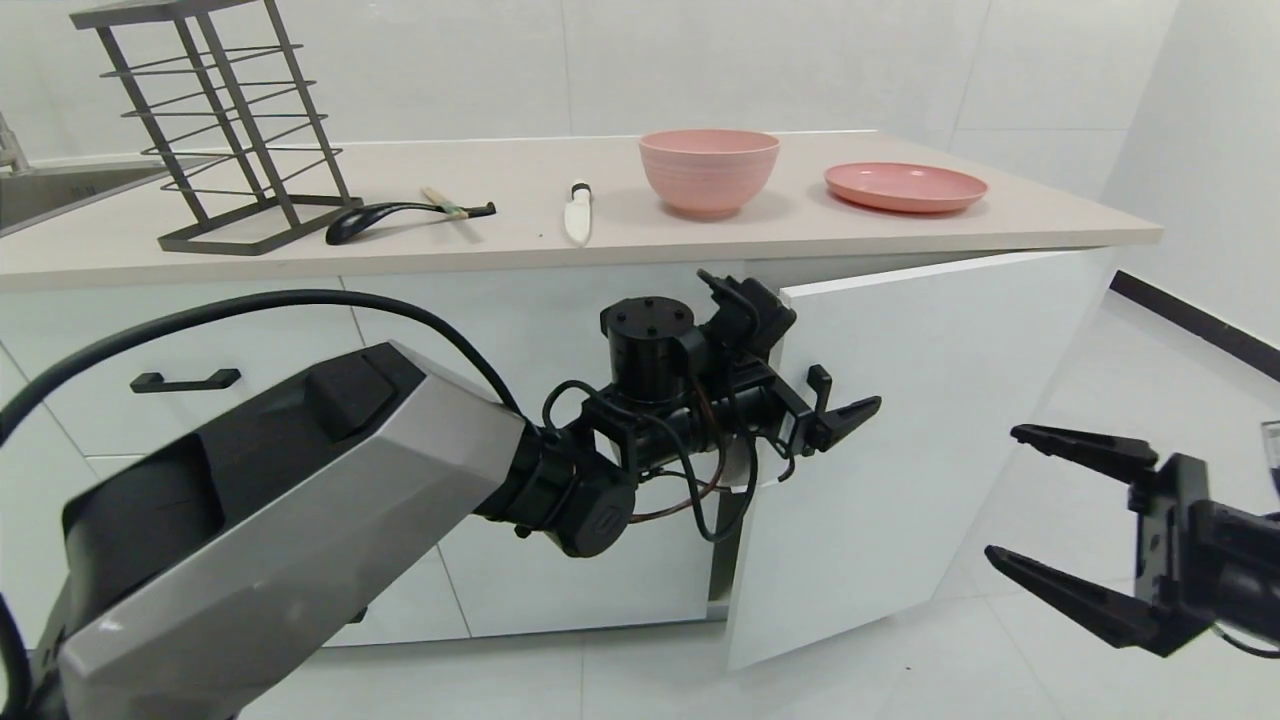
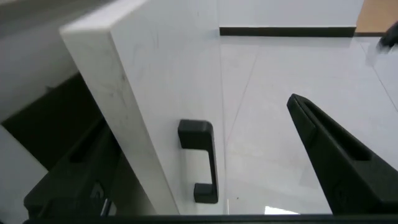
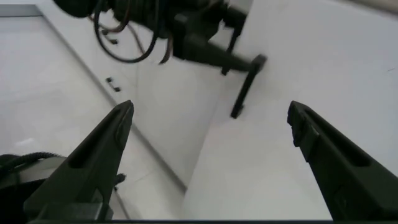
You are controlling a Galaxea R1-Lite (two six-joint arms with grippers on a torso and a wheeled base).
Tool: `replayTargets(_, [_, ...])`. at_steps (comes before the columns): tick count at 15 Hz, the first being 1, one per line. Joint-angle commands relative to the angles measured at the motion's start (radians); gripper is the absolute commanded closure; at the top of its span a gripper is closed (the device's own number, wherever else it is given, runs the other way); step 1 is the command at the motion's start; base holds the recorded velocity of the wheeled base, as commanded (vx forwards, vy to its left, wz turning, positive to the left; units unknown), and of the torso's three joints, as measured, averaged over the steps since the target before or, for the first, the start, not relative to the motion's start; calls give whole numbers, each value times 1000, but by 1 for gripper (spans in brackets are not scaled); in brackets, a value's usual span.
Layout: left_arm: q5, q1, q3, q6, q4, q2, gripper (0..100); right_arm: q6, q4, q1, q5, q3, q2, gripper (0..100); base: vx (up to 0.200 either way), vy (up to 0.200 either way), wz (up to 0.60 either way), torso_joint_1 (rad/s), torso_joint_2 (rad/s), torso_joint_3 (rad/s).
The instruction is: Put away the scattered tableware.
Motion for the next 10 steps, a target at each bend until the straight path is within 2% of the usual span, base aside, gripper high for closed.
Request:
replayTargets(1, [-4,-15,39,7,-5,-6,0,1,1,-45,-15,29,-154,0,0,0,0,0,0,0])
replayTargets(2, [-8,-32,78,8,-32,-7,0,4,1,-79,-15,34,-174,0,0,0,0,0,0,0])
replayTargets(3, [-8,-35,85,7,-38,-7,0,4,1,-82,-15,32,-180,0,0,0,0,0,0,0])
replayTargets(4, [-8,-61,97,5,-58,-7,0,7,-1,-91,-15,5,-222,0,0,0,0,0,0,0])
replayTargets(10, [-10,-161,118,-1,-80,-7,0,7,1,-112,-15,-25,-349,0,0,0,0,0,0,0])
